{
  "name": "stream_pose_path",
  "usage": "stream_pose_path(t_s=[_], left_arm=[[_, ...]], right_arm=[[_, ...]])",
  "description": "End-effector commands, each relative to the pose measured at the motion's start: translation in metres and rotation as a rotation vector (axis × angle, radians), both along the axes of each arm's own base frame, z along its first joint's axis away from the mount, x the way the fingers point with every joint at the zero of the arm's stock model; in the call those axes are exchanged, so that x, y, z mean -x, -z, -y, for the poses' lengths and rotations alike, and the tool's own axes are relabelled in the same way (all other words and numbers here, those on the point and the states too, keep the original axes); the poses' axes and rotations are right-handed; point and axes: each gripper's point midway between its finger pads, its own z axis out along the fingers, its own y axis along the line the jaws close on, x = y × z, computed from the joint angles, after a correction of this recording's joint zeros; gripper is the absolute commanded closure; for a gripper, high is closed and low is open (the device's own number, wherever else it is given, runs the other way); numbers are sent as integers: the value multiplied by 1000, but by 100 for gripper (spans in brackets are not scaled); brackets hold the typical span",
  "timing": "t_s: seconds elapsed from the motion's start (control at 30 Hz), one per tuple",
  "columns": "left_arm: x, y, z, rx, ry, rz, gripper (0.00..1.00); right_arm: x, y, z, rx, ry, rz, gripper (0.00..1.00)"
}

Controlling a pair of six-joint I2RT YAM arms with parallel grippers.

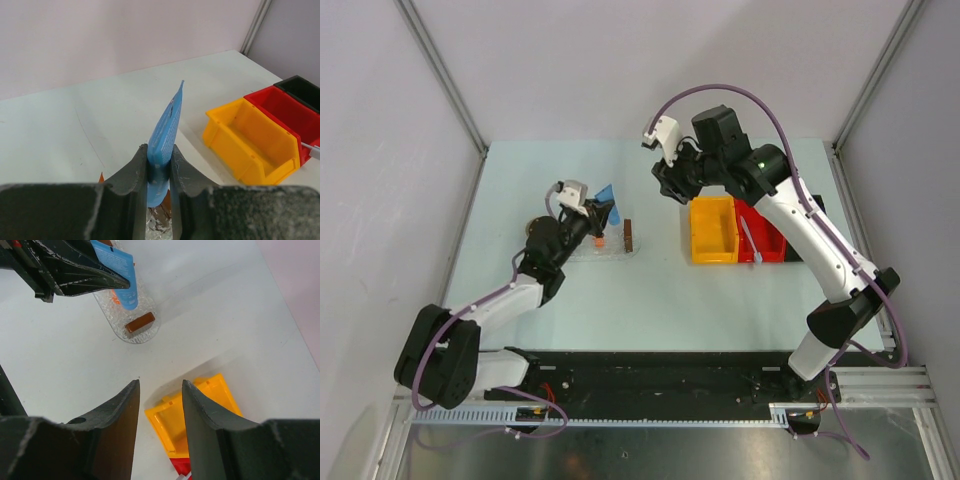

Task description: Prepare toiletry sets of a toothbrush and toothpaste on the tray

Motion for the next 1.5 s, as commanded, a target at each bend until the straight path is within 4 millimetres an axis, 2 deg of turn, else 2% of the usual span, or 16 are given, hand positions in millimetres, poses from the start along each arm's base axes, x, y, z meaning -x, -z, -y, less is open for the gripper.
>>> stream_pose_path(t_s=[0.0, 0.27, 0.63, 1.47], left_arm=[[-3, -7, -1, 3, -36, 36, 100], [-3, 0, -3, -18, -57, 24, 100], [-8, 22, -6, -8, -91, -45, 100], [-16, 20, -1, 0, -95, -28, 100]], right_arm=[[3, -21, 1, -54, -1, 41, 56], [3, -20, 4, -56, 2, 42, 56], [2, -14, 6, -52, 4, 29, 56], [3, -10, 5, -46, -6, 18, 56]])
